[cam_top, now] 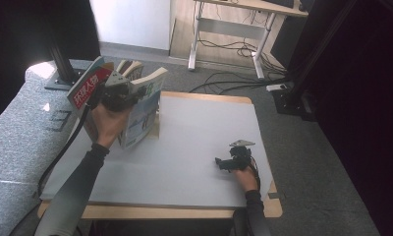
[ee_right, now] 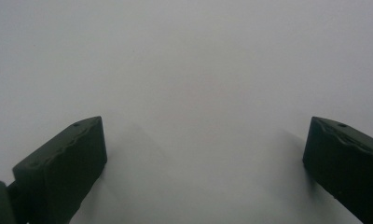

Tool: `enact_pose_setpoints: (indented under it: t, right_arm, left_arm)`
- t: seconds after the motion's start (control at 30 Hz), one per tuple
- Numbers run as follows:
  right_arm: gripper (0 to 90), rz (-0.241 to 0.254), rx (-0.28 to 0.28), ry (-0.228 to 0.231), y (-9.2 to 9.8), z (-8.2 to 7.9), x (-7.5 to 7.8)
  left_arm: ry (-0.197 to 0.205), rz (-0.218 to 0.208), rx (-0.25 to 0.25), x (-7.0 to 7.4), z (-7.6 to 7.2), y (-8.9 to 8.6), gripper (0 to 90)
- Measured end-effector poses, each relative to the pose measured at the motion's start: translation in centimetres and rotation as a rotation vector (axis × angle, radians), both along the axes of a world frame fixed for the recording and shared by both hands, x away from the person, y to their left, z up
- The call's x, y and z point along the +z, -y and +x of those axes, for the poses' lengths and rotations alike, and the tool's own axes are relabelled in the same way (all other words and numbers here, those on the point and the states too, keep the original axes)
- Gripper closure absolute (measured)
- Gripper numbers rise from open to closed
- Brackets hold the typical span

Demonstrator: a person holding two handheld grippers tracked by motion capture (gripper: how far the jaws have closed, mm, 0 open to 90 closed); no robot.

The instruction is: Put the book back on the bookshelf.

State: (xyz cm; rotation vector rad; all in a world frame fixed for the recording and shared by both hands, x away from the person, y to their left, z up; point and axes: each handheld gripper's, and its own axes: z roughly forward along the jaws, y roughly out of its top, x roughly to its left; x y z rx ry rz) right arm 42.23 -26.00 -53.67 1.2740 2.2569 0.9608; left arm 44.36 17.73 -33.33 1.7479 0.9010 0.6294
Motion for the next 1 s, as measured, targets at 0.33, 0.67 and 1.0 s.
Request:
enact_pose_setpoints:
  t: [0.33, 0.67, 1.0]
  right_arm:
    - [0.0, 0.001, 0.000, -0.001, 0.0, 0.0, 0.0]
    - [0.0, 0.000, 0.000, -0.002, 0.0, 0.0, 0.0]
    - [0.0, 0.000, 0.000, -0.002, 0.0, 0.0, 0.0]
  left_arm:
    - [-0.042, 0.027, -0.005, -0.6, -1.5, -0.2, 73.5]
    - [-0.093, 0.095, -0.032, -0.9, -3.3, -0.5, 73.1]
    - [-0.127, 0.167, -0.052, -0.8, -4.2, -0.6, 69.8]
